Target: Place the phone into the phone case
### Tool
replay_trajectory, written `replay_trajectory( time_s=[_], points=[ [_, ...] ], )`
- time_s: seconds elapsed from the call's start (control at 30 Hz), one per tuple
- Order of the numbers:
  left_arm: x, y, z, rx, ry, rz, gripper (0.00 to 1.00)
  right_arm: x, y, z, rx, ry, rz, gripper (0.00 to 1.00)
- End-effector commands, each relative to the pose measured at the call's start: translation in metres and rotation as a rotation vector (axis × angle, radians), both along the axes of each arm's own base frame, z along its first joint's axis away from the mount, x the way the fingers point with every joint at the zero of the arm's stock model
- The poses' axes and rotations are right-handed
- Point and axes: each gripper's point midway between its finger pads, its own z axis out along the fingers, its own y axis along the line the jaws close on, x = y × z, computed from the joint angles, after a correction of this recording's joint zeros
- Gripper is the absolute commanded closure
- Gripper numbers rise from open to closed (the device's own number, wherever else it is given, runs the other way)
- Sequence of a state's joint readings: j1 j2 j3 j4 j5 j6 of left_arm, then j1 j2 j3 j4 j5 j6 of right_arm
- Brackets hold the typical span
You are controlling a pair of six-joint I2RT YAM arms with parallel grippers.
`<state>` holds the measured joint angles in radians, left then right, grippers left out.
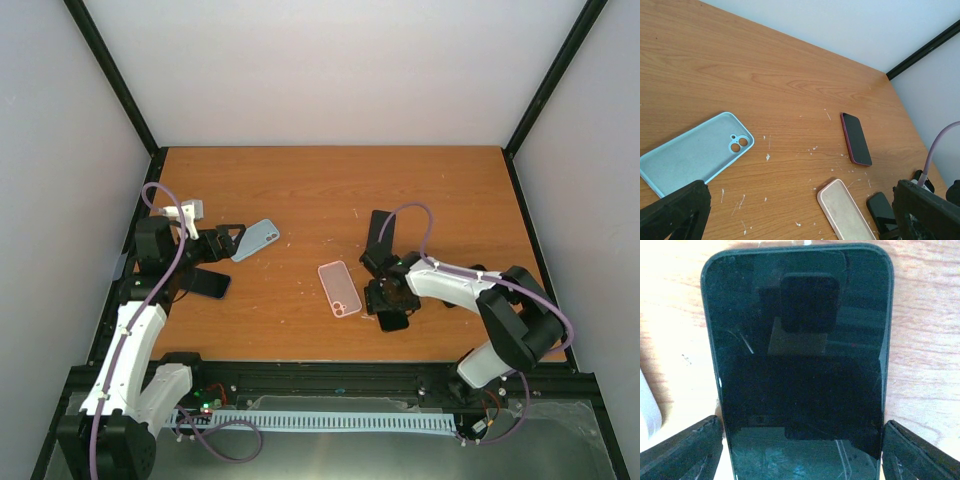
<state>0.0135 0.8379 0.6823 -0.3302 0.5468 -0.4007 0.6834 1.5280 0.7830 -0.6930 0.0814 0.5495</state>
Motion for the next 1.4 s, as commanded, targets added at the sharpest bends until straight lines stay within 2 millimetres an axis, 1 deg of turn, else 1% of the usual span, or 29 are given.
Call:
replay_trajectory(
  time_s=[0.0,0.13,0.37,0.5,0.6,0.7,0.77,0.87,1.0,1.1,1.2,1.37],
  points=[
    [0.001,-0.003,0.005,0.007,-0.027,-0.023,0.0,-0.005,-0.006,0.0,-0.081,0.0,-0.004,0.15],
    [0.001,-0.004,0.004,0.006,-0.023,-0.025,0.01,-0.003,-0.004,-0.002,-0.08,-0.008,0.015,0.16],
    [0.001,-0.005,0.005,0.0,-0.022,-0.028,0.0,-0.002,0.001,-0.01,-0.061,-0.003,0.029,0.21],
    [0.001,-0.005,0.005,-0.003,-0.02,-0.031,0.0,-0.003,0.0,-0.011,-0.054,-0.008,0.026,0.25],
    [0.001,-0.006,0.004,-0.005,-0.016,-0.034,0.01,-0.001,0.001,-0.008,-0.048,-0.017,0.024,0.28],
    [0.002,-0.005,0.002,-0.006,-0.009,-0.033,0.01,0.003,0.003,0.0,-0.033,-0.046,0.022,0.29],
    [0.003,-0.004,-0.002,0.0,0.008,-0.023,0.0,0.008,0.004,0.007,-0.028,-0.081,0.029,0.31],
    [0.004,-0.003,-0.003,0.004,0.013,-0.022,0.0,0.016,-0.002,0.015,-0.064,-0.127,0.024,0.34],
    [0.004,-0.002,-0.002,0.006,0.009,-0.016,0.01,0.023,0.004,0.032,-0.042,-0.16,0.034,0.35],
    [0.004,-0.003,-0.004,0.006,0.015,-0.019,0.01,0.032,0.015,0.05,0.008,-0.194,0.04,0.36],
    [0.004,-0.003,-0.004,0.005,0.018,-0.021,0.01,0.041,0.032,0.067,0.08,-0.225,0.053,0.36],
    [0.003,-0.002,-0.002,0.008,0.011,-0.015,0.01,0.056,0.062,0.083,0.186,-0.255,0.076,0.39]
  ],
)
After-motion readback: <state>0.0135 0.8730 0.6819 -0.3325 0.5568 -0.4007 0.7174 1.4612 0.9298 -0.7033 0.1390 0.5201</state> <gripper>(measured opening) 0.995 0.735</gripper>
